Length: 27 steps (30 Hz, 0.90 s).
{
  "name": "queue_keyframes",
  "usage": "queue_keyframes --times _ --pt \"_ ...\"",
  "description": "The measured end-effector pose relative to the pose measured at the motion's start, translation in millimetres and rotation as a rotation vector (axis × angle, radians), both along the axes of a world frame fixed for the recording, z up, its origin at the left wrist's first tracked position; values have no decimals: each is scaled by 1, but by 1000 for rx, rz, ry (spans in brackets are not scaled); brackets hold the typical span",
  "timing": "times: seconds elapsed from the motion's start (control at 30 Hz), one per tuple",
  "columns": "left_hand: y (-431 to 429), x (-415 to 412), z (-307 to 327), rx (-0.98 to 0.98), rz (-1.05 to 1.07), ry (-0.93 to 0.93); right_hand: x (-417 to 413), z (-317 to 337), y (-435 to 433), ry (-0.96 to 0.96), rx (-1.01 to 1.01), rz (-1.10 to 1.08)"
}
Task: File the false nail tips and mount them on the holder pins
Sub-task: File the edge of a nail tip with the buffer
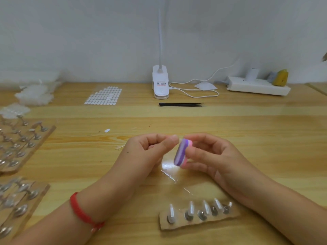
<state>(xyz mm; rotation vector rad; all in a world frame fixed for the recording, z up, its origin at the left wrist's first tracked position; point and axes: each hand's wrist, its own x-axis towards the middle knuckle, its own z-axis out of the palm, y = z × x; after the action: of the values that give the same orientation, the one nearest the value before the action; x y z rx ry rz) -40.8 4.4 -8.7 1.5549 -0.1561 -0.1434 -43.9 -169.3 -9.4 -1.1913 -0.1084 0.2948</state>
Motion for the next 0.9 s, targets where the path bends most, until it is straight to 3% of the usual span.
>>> queue_keyframes --times 0.1,0.23,0.9 --pt "-2 -1 -1 43 -19 -38 4 -2 -5 58 121 -89" --pt "-1 0 -3 24 -11 -41 0 0 -1 -27 -14 -23" --pt "0 0 -2 46 -61 -29 2 0 -6 37 76 -65"
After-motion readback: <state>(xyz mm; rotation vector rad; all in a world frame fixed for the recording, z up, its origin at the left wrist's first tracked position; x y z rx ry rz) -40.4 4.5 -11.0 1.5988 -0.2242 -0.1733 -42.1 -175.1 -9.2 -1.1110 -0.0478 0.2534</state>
